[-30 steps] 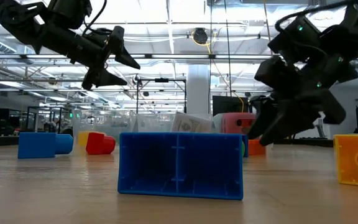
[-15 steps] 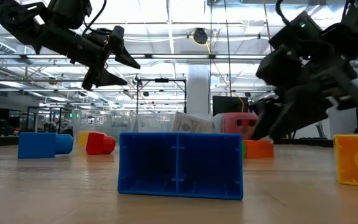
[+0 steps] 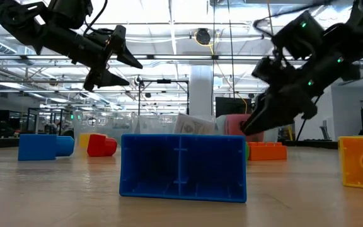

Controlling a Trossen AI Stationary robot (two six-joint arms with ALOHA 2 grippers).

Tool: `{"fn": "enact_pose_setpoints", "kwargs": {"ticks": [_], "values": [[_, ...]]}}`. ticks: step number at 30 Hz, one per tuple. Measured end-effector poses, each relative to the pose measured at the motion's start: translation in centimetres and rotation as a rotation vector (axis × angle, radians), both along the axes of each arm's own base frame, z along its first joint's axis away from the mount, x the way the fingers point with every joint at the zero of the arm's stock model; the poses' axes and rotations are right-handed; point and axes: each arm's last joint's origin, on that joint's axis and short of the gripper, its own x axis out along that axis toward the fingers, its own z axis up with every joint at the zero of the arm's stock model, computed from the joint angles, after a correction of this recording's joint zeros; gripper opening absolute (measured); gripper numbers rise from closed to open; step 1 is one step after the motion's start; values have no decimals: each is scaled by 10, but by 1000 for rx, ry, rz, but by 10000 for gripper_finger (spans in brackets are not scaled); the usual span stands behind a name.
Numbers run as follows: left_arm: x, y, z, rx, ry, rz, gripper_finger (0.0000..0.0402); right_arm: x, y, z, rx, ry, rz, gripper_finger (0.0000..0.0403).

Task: Pick & Place Toys
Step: Put the light blue game piece into the left transparent bin

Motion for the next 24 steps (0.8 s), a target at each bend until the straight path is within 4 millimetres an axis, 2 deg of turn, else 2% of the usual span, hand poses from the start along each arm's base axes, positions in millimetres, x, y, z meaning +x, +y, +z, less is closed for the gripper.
{"fn": "enact_pose_setpoints", "kwargs": {"ticks": [6, 11, 19, 21, 24], "values": [[0, 0, 0, 0, -3, 0, 324, 1, -12, -17, 29, 75, -22, 196], [0, 0, 0, -1, -4, 0, 324, 2, -14, -20, 53, 84, -16, 196], [0, 0, 0, -1, -4, 0, 324, 2, 4, -15, 277, 67, 158, 196], [0, 0, 0, -1, -3, 0, 324, 1, 10, -12, 277, 60, 204, 196], [0, 0, 0, -1, -3, 0, 324, 0, 14, -6, 190, 31, 266, 196]]}}
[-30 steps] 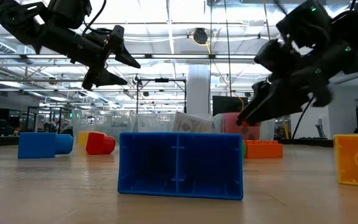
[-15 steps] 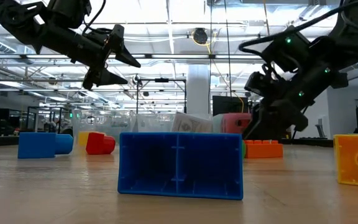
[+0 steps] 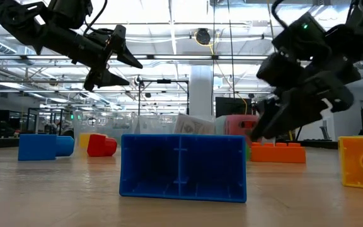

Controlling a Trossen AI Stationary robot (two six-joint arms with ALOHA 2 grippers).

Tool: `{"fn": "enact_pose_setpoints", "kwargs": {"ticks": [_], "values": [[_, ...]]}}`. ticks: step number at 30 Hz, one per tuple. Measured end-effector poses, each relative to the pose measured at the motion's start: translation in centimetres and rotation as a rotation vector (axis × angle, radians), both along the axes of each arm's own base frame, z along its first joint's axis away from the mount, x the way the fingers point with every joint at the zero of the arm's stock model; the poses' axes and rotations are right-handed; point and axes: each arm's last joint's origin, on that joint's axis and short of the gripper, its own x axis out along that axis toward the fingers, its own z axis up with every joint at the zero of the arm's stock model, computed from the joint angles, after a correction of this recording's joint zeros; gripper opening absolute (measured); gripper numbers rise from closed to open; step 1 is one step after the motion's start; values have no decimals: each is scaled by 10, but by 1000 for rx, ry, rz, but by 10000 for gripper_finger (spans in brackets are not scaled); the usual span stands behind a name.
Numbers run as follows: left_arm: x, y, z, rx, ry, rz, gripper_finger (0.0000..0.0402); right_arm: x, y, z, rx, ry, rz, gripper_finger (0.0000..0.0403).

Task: Pick & Place Toys
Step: Put the light blue game piece into the left transparent bin

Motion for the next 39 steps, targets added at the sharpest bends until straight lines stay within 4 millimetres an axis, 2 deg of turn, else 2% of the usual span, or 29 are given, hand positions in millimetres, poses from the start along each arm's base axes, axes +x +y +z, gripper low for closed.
{"fn": "enact_pose_setpoints", "kwargs": {"ticks": [4, 8, 13, 19, 22, 29, 34, 39], "values": [[0, 0, 0, 0, -1, 0, 324, 0, 1, 2, -153, -23, -14, 196], [0, 0, 0, 1, -3, 0, 324, -3, -1, -3, -244, 24, 47, 196], [0, 0, 0, 1, -4, 0, 324, -3, -3, -12, -176, 61, 133, 196], [0, 0, 1, 1, -6, 0, 324, -1, -4, -21, -182, 89, 135, 193], [0, 0, 1, 1, -6, 0, 324, -2, -4, -21, -179, 96, 133, 170], [0, 0, 1, 2, -6, 0, 324, -2, -4, -21, -192, 101, 124, 80], [0, 0, 1, -23, -23, 5, 324, -1, -5, -18, -256, 96, 59, 78], [1, -2, 1, -51, -36, -52, 324, -2, 1, 3, -354, 46, 18, 61]]}}
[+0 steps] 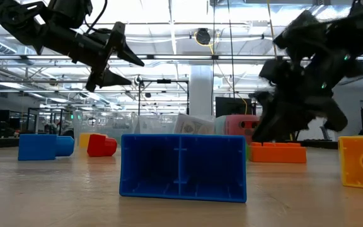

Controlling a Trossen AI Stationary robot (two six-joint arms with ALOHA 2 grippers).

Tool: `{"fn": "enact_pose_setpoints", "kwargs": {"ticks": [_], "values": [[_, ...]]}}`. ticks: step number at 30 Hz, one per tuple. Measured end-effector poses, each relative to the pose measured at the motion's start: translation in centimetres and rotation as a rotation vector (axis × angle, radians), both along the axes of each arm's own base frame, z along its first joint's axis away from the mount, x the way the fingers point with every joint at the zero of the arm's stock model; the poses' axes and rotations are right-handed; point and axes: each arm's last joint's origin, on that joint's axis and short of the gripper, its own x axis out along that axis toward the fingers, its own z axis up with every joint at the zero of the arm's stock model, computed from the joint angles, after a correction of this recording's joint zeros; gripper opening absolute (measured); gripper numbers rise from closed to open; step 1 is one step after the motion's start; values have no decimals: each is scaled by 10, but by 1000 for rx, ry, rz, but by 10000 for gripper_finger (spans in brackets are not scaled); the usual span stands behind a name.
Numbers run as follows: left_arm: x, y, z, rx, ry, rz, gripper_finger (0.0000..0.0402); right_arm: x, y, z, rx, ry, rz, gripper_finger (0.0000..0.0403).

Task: Pick & Place Toys
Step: Put the light blue game piece into the left transparent bin

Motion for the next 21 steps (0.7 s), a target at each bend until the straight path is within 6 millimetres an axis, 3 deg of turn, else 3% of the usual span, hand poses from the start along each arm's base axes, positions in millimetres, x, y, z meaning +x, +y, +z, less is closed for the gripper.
{"fn": "enact_pose_setpoints", "kwargs": {"ticks": [6, 9, 14, 21], "values": [[1, -3, 2, 2, -23, -17, 324, -2, 8, 33, -135, -157, 21, 8], [1, -4, 2, 8, -24, -9, 324, -5, 8, 39, -94, -182, -14, 7], [2, -4, 3, 9, -30, -6, 324, -2, -3, 34, 38, -182, -158, 62], [1, -4, 3, 13, -27, -4, 324, 7, -17, 1, 106, -65, -289, 206]]}}
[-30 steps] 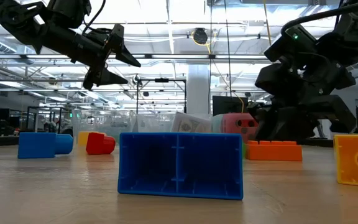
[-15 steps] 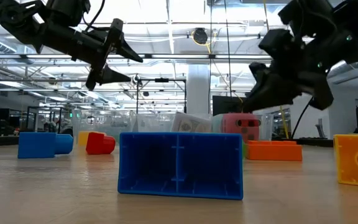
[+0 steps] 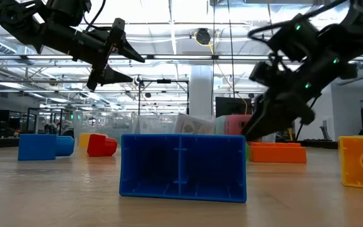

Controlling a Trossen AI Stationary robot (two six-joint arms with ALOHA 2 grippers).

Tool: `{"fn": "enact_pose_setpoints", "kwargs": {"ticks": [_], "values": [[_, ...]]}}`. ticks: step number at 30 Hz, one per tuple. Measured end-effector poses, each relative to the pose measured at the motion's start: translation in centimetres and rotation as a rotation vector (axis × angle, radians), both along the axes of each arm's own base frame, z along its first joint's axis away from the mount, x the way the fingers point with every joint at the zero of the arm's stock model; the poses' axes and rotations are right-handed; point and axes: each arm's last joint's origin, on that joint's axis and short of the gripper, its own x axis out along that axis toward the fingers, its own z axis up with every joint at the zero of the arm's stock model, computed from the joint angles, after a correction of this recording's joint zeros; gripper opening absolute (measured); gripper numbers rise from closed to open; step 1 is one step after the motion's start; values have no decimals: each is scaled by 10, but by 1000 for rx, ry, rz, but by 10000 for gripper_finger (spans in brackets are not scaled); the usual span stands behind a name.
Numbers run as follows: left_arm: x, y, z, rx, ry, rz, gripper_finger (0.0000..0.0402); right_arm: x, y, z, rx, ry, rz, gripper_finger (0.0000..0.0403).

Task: Pick & Place Toys
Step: Put the light blue game piece into the left transparent bin

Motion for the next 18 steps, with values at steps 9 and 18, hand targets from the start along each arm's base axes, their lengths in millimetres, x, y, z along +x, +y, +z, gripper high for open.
{"fn": "enact_pose_setpoints", "kwargs": {"ticks": [9, 18], "values": [[0, 0, 0, 1, 5, 0, 324, 5, -10, -26, 129, 68, -16, 273], [0, 0, -1, 2, 7, 0, 324, 5, -9, -30, 148, 93, 53, 169]]}}
